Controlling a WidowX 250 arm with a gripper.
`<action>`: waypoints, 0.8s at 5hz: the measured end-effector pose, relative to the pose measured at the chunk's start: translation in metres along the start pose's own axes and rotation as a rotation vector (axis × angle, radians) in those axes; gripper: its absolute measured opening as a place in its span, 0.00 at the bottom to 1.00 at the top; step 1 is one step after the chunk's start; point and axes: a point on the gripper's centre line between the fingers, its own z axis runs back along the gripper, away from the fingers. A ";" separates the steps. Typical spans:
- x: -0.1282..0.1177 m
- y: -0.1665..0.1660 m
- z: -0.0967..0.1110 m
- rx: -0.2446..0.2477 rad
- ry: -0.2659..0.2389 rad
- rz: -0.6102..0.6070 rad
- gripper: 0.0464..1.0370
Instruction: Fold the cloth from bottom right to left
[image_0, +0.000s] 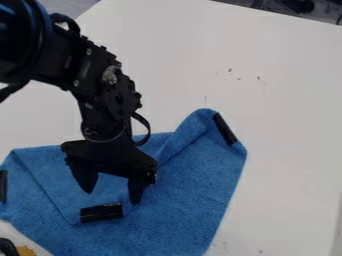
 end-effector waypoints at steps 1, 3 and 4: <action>-0.003 0.000 -0.002 0.004 0.014 0.009 0.96; -0.023 -0.025 0.017 0.021 -0.006 0.036 0.96; -0.045 -0.044 0.018 -0.014 0.022 0.068 0.96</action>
